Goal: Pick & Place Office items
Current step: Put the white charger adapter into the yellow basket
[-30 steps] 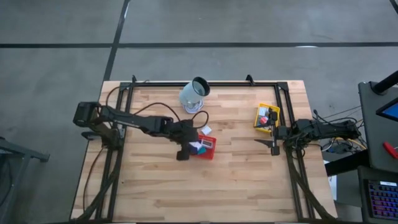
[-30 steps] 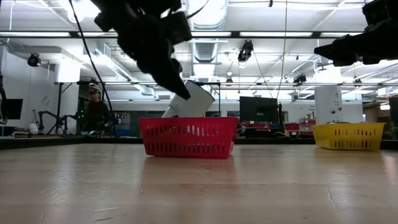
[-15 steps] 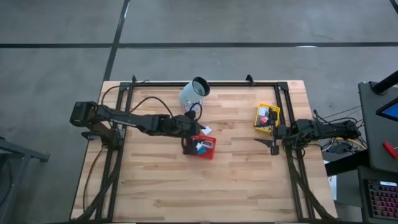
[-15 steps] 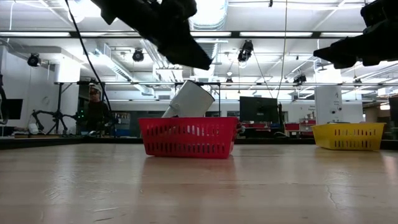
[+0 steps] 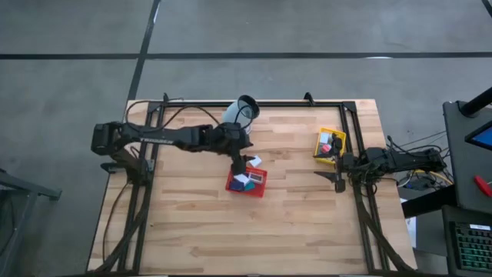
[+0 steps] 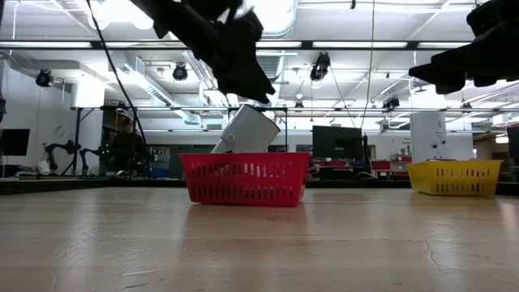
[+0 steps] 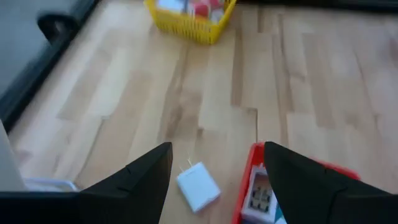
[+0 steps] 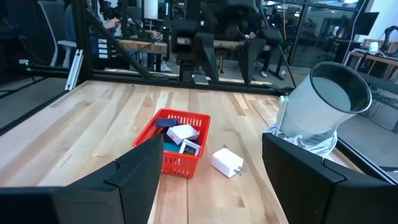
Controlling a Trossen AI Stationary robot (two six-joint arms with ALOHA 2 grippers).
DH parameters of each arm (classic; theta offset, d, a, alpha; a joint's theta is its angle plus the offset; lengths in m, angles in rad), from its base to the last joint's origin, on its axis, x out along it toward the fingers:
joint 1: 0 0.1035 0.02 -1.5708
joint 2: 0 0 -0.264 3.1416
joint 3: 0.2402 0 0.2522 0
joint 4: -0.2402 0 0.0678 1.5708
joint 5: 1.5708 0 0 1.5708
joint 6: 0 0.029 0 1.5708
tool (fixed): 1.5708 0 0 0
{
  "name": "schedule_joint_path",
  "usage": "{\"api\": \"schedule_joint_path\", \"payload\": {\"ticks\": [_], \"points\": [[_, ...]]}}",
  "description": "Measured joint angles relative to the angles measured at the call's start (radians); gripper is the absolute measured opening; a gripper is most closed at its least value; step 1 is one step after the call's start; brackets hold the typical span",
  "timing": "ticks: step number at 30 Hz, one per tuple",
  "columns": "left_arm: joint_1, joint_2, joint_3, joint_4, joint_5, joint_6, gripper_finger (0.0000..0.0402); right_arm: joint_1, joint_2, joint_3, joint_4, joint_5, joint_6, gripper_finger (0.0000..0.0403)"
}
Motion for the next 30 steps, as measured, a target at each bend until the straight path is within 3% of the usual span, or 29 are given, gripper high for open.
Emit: {"api": "schedule_joint_path", "payload": {"ticks": [5,18,24,30], "points": [[0.022,0.128,0.118,-0.145,0.05,-0.003,0.0257,0.0,0.001,0.0,-0.005,-0.001,0.024,0.0266],[0.037,0.495,0.6,-0.624,0.004,0.016,0.0257,0.0,0.005,0.0,-0.076,-0.032,0.089,0.0264],[0.059,0.6,0.704,-0.737,-0.007,-0.052,0.0257,0.0,0.005,0.0,-0.078,-0.066,0.096,0.0269],[0.069,0.611,0.722,-0.76,-0.003,-0.156,0.0257,0.0,0.005,0.0,-0.079,-0.155,0.073,0.0266]]}}
